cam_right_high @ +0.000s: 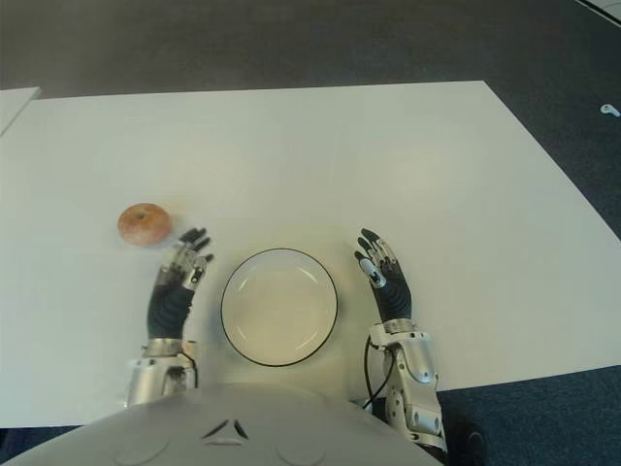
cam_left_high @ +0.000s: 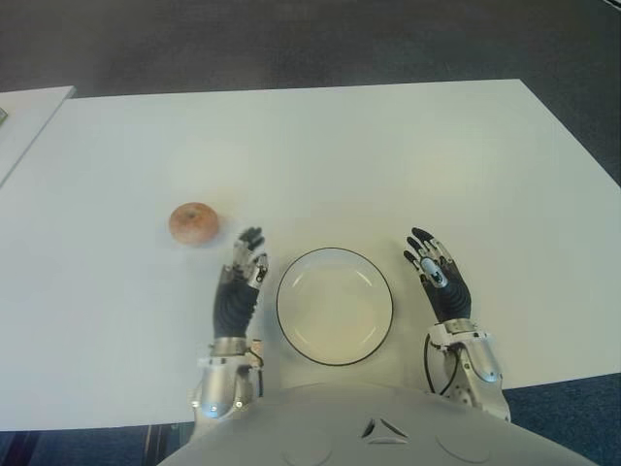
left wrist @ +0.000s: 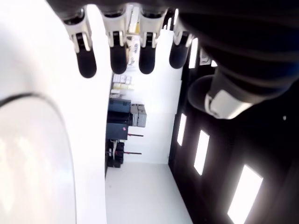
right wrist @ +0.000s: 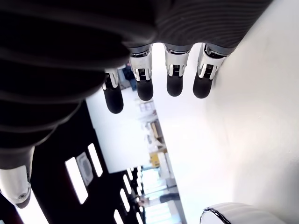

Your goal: Put the apples into the plate.

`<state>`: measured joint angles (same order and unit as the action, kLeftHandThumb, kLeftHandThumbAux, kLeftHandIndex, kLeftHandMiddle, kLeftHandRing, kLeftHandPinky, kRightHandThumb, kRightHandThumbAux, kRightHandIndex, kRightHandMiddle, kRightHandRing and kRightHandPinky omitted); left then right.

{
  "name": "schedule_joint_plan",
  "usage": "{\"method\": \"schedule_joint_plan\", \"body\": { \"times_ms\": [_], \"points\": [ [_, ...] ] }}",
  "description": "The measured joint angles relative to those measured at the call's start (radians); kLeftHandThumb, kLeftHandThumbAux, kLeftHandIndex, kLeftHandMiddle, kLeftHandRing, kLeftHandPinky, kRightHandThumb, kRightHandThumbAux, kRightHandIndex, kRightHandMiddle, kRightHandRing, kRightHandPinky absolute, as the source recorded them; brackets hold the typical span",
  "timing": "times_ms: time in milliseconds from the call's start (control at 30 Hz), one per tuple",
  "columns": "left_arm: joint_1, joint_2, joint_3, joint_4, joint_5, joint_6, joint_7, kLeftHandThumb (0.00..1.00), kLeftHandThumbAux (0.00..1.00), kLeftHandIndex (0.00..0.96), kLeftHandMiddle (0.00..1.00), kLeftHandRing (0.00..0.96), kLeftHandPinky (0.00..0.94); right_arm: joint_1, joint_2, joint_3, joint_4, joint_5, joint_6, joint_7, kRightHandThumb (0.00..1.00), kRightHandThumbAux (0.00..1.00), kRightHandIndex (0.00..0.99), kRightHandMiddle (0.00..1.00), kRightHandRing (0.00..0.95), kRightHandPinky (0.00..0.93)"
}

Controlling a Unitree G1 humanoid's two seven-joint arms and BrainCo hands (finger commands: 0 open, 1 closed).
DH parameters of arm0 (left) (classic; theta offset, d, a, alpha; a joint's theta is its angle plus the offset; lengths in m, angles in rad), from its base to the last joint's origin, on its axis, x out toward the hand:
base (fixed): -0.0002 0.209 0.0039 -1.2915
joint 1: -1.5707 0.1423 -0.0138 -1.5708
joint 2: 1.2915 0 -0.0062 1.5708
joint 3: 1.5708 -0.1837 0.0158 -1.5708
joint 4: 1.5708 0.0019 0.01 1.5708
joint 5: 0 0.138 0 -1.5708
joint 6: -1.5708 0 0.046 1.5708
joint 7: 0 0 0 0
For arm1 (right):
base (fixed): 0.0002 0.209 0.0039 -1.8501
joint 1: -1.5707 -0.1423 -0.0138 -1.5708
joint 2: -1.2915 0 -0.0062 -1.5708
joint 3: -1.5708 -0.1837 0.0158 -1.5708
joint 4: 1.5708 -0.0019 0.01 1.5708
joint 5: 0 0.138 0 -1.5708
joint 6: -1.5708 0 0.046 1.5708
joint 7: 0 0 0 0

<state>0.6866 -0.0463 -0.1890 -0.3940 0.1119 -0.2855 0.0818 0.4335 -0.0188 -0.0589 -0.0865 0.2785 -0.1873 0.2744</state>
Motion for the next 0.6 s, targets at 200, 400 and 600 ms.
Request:
{"method": "schedule_joint_plan", "body": {
  "times_ms": [200,400,600],
  "points": [
    [-0.005,0.013,0.019,-0.123,0.240,0.039,0.047,0.118,0.550,0.070,0.097,0.107,0.133,-0.005,0.005,0.001,0.006,-0.001,-0.013,0.000,0.262,0.519,0.181,0.110,0.022,0.009],
    [-0.016,0.048,0.040,-0.177,0.472,0.055,0.069,0.190,0.473,0.071,0.097,0.108,0.147,-0.008,0.009,0.002,0.006,-0.002,-0.016,-0.001,0.259,0.509,0.177,0.123,0.035,0.007],
    [-0.054,0.132,0.124,-0.232,0.712,0.093,0.069,0.289,0.402,0.100,0.096,0.111,0.176,-0.011,0.014,0.003,0.018,-0.004,-0.023,-0.001,0.255,0.520,0.173,0.123,0.032,0.001]
  ]
}}
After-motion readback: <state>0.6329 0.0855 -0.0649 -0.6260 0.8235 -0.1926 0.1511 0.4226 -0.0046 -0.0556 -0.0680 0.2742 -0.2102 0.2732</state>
